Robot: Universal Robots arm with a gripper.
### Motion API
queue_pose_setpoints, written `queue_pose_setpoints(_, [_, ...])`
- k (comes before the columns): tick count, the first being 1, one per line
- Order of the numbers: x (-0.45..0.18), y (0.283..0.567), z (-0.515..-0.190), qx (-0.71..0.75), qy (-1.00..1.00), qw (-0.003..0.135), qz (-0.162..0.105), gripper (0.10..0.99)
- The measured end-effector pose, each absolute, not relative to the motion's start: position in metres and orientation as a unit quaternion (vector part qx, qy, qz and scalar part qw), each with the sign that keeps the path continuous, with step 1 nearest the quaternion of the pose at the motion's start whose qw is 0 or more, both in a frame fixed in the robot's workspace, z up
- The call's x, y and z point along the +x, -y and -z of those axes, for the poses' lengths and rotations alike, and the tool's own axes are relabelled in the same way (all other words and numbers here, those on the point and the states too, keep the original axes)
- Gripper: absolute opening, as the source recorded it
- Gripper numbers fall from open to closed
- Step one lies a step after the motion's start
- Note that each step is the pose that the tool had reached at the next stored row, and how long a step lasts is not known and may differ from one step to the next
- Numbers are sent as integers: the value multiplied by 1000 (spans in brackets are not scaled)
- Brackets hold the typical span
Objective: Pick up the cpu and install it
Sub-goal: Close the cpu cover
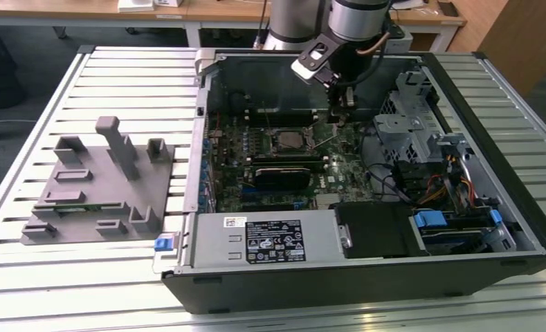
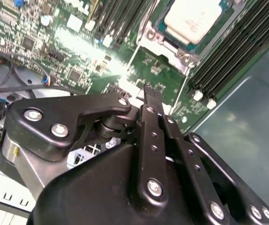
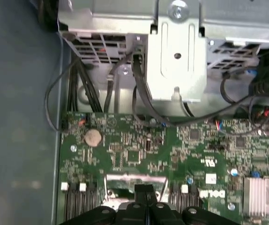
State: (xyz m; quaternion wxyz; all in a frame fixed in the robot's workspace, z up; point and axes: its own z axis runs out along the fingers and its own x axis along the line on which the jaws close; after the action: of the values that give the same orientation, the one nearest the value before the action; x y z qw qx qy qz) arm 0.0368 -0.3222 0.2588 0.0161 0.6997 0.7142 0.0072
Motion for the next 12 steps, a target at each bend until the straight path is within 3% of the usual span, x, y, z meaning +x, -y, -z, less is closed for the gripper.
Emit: queue_pose_setpoints(12, [54, 317, -255, 700, -714, 16, -7, 106])
